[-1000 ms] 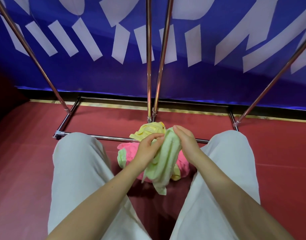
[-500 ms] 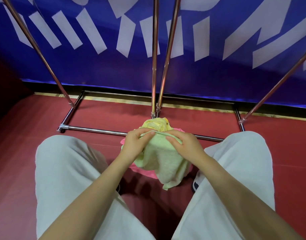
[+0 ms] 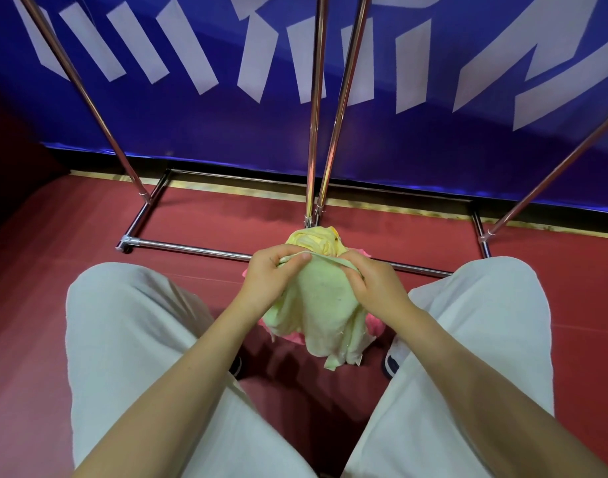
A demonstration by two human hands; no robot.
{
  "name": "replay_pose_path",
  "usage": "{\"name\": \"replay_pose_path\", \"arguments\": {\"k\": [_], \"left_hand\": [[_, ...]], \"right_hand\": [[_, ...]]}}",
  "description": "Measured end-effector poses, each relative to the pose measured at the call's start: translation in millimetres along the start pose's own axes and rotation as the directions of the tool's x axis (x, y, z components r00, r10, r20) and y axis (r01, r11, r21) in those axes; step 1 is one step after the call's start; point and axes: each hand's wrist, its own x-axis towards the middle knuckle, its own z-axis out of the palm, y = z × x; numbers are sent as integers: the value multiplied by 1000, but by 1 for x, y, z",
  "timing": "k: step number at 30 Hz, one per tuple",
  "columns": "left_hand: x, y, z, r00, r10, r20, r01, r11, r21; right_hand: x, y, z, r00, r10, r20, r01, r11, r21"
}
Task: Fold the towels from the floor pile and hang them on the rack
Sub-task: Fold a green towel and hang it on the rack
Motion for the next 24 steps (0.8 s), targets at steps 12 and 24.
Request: {"name": "replay_pose_path", "arguments": {"k": [12, 24], "left_hand": [[8, 14, -14, 985, -47, -168, 27, 992, -120], [33, 5, -44, 835, -263, -484, -18, 865, -501]], "right_hand": [[7, 11, 13, 968, 243, 58, -225, 948, -224], [7, 19, -4, 928, 371, -22, -352, 896, 271]]}}
